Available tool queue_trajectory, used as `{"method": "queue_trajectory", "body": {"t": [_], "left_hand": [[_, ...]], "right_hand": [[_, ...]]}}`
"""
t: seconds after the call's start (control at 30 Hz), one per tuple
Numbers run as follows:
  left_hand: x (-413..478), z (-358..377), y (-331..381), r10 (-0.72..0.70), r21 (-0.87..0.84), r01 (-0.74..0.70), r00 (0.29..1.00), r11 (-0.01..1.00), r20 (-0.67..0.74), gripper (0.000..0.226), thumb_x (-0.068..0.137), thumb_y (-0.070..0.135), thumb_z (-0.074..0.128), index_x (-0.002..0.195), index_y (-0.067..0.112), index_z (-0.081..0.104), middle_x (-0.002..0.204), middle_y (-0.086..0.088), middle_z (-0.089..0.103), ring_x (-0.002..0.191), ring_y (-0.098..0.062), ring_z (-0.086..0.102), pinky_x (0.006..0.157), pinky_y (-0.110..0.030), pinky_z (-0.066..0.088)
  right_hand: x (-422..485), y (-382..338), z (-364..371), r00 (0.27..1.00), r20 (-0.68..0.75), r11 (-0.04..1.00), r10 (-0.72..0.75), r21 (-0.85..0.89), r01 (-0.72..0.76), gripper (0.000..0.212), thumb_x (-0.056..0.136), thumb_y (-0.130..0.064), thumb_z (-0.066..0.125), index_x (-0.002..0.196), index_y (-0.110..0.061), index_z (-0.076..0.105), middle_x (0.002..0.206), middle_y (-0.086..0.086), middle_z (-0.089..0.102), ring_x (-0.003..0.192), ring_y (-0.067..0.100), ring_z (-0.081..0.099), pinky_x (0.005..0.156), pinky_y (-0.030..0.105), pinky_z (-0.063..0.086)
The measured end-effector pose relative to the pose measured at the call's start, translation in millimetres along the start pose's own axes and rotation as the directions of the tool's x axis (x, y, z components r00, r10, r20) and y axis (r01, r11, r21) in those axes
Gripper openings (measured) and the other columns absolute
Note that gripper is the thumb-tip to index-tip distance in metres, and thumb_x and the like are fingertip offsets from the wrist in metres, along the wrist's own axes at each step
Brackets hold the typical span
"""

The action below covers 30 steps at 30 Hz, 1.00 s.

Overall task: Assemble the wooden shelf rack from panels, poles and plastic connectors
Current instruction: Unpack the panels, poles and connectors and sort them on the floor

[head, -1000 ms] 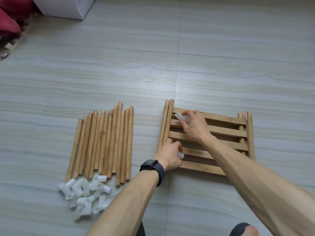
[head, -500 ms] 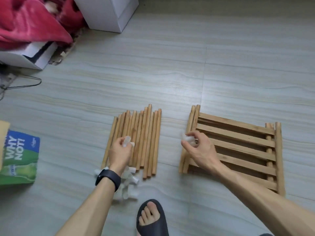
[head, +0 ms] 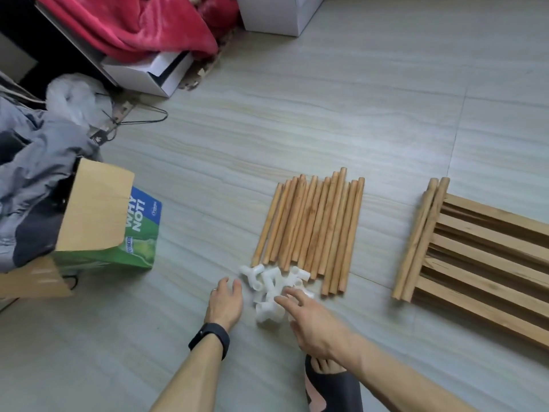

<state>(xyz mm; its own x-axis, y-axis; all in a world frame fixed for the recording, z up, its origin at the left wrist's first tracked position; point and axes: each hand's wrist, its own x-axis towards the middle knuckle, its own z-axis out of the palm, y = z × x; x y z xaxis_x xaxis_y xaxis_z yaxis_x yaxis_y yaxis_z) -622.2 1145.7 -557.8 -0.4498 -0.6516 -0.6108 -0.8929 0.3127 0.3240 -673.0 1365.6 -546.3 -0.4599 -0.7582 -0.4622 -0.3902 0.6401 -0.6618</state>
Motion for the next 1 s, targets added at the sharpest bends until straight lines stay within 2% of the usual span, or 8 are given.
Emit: {"method": "queue_trajectory", "body": {"t": [0.13,0.33,0.5,0.7,0.8,0.87,0.93,1.0], "left_hand": [[-5,9,3,0.074,0.069,-0.075,0.997,0.995,0.024,0.061,0.103,0.055,0.028,0.157,0.026,0.028,0.158,-0.012,0.033,0.138,-0.033,0.044,0.109,-0.043,0.037],[-18,12,19,0.257,0.374,-0.243,0.966,0.895,0.014,0.056,0.105,0.047,0.029,0.154,0.020,0.030,0.159,-0.012,0.029,0.138,-0.032,0.038,0.108,-0.044,0.039],[-36,15,72,0.424,0.497,-0.396,0.904,0.772,0.061,0.058,0.103,0.044,0.036,0.154,0.019,0.028,0.157,-0.014,0.032,0.139,-0.030,0.036,0.108,-0.042,0.038],[-91,44,196,0.618,0.439,-0.659,0.743,0.611,0.256,0.059,0.101,0.040,0.043,0.155,0.020,0.028,0.156,-0.012,0.034,0.138,-0.030,0.040,0.108,-0.045,0.042],[-119,60,263,0.624,0.468,-0.756,0.648,0.458,0.437,0.059,0.101,0.040,0.045,0.154,0.019,0.031,0.154,-0.013,0.039,0.135,-0.030,0.044,0.106,-0.043,0.044],[-137,69,305,0.605,0.494,-0.790,0.604,0.364,0.519,0.055,0.101,0.041,0.043,0.152,0.019,0.037,0.154,-0.015,0.041,0.137,-0.030,0.044,0.107,-0.041,0.040],[-153,81,338,0.651,0.502,-0.807,0.565,0.311,0.506,0.049,0.102,0.041,0.040,0.145,0.020,0.046,0.145,-0.011,0.052,0.131,-0.029,0.049,0.098,-0.038,0.041],[-166,99,352,0.702,0.465,-0.821,0.544,0.332,0.460,0.045,0.102,0.043,0.037,0.138,0.020,0.052,0.132,-0.007,0.062,0.117,-0.026,0.058,0.084,-0.035,0.041]], "right_hand": [[-10,11,-2,0.989,0.151,0.999,0.012,-0.041,-0.006,0.089,0.086,-0.001,0.058,0.161,-0.034,0.022,0.170,-0.013,-0.003,0.150,0.022,0.029,0.112,0.032,0.039],[-33,18,-41,0.990,0.137,0.985,-0.028,-0.165,0.050,0.085,0.080,0.007,0.055,0.153,-0.031,0.036,0.168,-0.013,0.015,0.145,0.024,0.038,0.106,0.038,0.048],[-73,35,-109,0.996,-0.051,0.939,-0.068,-0.341,0.046,0.061,0.090,-0.002,0.057,0.143,-0.029,0.047,0.147,-0.001,0.052,0.129,0.024,0.054,0.097,0.038,0.055],[-155,83,-206,0.963,-0.255,0.838,0.091,-0.502,-0.212,0.041,0.097,-0.014,0.044,0.135,-0.027,0.053,0.125,0.000,0.062,0.102,0.028,0.065,0.066,0.031,0.045],[-204,114,-236,0.898,-0.335,0.774,0.287,-0.471,-0.423,0.034,0.100,-0.022,0.041,0.131,-0.025,0.054,0.120,0.000,0.064,0.098,0.027,0.065,0.075,0.037,0.056],[-235,139,-241,0.811,-0.385,0.730,0.440,-0.372,-0.573,0.034,0.101,-0.027,0.042,0.133,-0.026,0.053,0.128,0.002,0.064,0.110,0.027,0.064,0.092,0.044,0.056],[-262,169,-236,0.707,-0.395,0.692,0.586,-0.210,-0.691,0.039,0.102,-0.030,0.045,0.141,-0.026,0.049,0.141,0.007,0.059,0.130,0.032,0.054,0.111,0.046,0.043],[-287,199,-222,0.607,-0.370,0.641,0.703,-0.041,-0.767,0.047,0.101,-0.031,0.047,0.147,-0.021,0.043,0.144,0.011,0.057,0.131,0.033,0.053,0.110,0.041,0.044]]}}
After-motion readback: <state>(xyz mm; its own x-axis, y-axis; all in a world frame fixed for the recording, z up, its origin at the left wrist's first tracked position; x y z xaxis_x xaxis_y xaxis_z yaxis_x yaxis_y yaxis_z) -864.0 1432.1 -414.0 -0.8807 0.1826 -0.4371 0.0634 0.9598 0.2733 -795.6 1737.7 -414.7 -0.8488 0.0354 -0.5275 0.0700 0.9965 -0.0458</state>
